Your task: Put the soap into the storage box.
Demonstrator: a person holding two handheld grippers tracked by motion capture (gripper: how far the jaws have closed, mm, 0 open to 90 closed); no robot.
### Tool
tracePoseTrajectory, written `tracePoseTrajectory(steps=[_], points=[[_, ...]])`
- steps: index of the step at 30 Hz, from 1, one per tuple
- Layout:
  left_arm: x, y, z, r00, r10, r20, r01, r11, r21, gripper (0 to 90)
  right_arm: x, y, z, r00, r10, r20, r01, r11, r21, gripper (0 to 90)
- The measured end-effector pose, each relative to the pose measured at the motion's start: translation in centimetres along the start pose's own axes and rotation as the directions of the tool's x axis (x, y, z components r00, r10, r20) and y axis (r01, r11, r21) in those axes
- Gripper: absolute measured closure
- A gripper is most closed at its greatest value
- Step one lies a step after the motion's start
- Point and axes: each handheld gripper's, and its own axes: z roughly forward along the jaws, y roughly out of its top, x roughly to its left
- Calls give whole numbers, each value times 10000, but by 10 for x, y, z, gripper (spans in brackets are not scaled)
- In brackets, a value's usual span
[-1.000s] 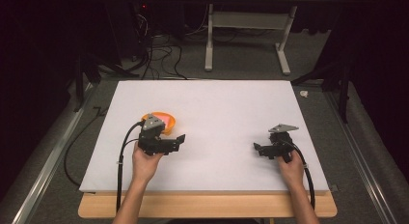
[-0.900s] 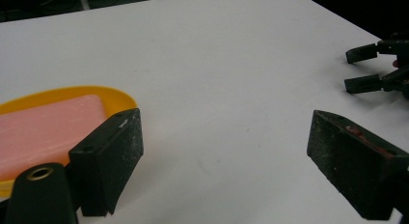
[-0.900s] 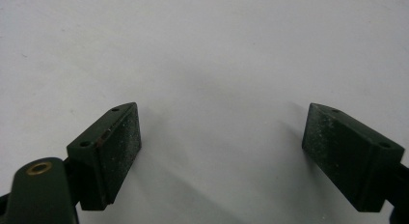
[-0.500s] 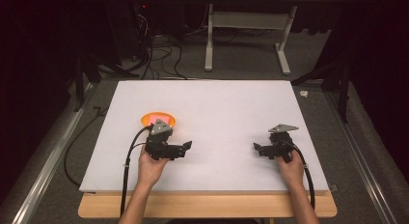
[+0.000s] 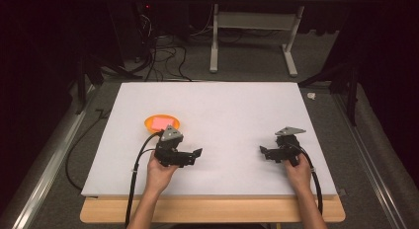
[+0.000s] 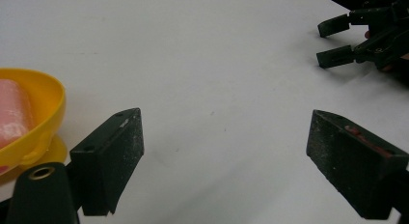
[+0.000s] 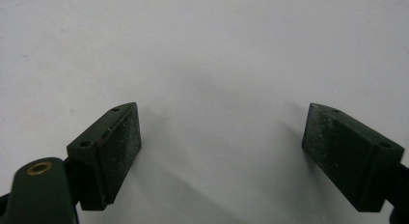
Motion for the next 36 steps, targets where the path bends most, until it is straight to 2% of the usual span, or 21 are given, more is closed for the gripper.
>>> tracePoseTrajectory(steps=[18, 31, 36], points=[[-11, -11, 24, 9998, 105, 166, -111, 9994, 324, 141, 0, 0, 0, 10000, 18, 0, -18, 10000, -2, 143], [-14, -17, 39, 9997, 228, -68, -224, 9981, 566, 142, 0, 0, 0, 10000, 24, -3, -24, 10000, 2, 143], [-15, -19, 48, 9987, 416, -298, -391, 9961, 786, 142, 0, 0, 0, 10000, 19, 0, -19, 10000, -3, 143]])
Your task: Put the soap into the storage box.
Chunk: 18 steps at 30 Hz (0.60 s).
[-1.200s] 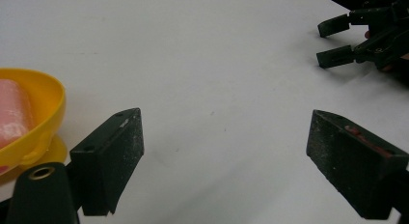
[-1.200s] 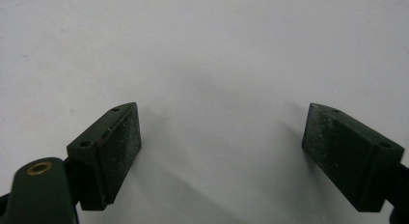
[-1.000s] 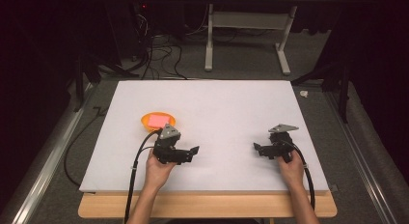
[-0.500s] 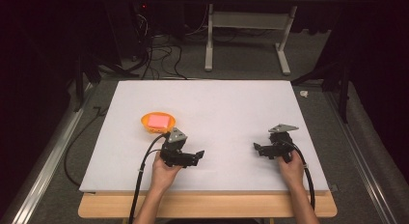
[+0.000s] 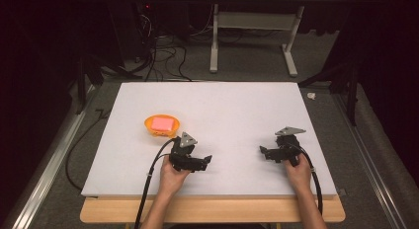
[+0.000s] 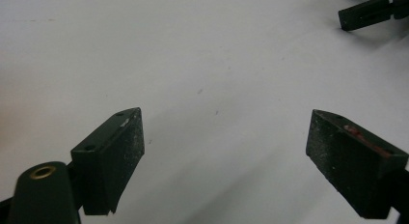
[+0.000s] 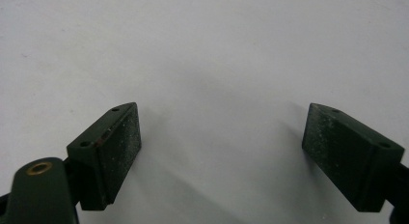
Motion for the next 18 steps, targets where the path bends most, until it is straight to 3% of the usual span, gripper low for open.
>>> tracePoseTrajectory(steps=[6, 14, 18], points=[[0, -2, 12, 9998, 90, -166, -88, 9998, 160, 142, 0, 0, 0, 10000, -4, -1, 4, 10000, 0, 143], [1, -10, 31, 9945, 277, -1013, -220, 9981, 568, 143, 0, 0, 0, 10000, 5, 7, -5, 10000, 6, 143], [1, -10, 31, 9942, 265, -1042, -204, 9980, 591, 140, 0, 0, 0, 10000, 19, 7, -19, 10000, 8, 143]])
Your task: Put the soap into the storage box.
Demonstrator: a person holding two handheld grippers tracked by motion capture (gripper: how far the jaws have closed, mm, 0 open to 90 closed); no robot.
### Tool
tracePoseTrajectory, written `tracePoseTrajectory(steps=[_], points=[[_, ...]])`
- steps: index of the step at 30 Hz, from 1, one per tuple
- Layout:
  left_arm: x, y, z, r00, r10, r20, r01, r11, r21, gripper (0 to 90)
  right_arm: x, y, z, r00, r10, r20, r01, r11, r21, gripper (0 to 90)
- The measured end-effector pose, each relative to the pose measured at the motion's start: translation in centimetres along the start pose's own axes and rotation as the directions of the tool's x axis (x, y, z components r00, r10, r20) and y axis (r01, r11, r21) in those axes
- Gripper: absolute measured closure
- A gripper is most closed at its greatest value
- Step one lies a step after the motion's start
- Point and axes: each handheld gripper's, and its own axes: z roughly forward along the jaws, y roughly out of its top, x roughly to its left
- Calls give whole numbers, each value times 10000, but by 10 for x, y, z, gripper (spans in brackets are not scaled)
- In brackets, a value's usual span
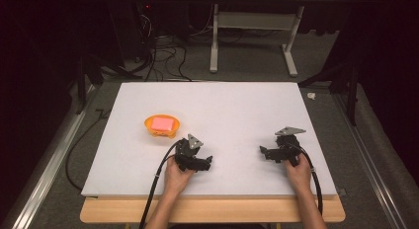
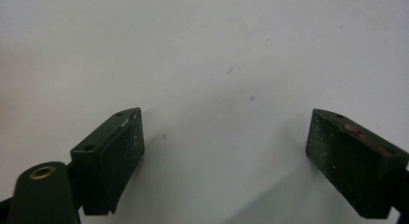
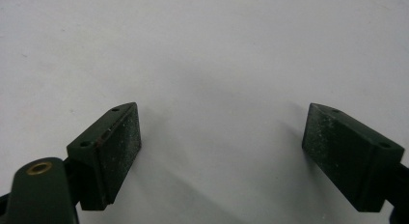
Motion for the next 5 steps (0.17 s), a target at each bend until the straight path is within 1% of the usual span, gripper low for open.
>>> tracePoseTrajectory(steps=[5], points=[[0, 0, 0, 10000, -13, 10, 13, 10000, -5, 139, 0, 0, 0, 10000, -31, -7, 31, 10000, 1, 143]])
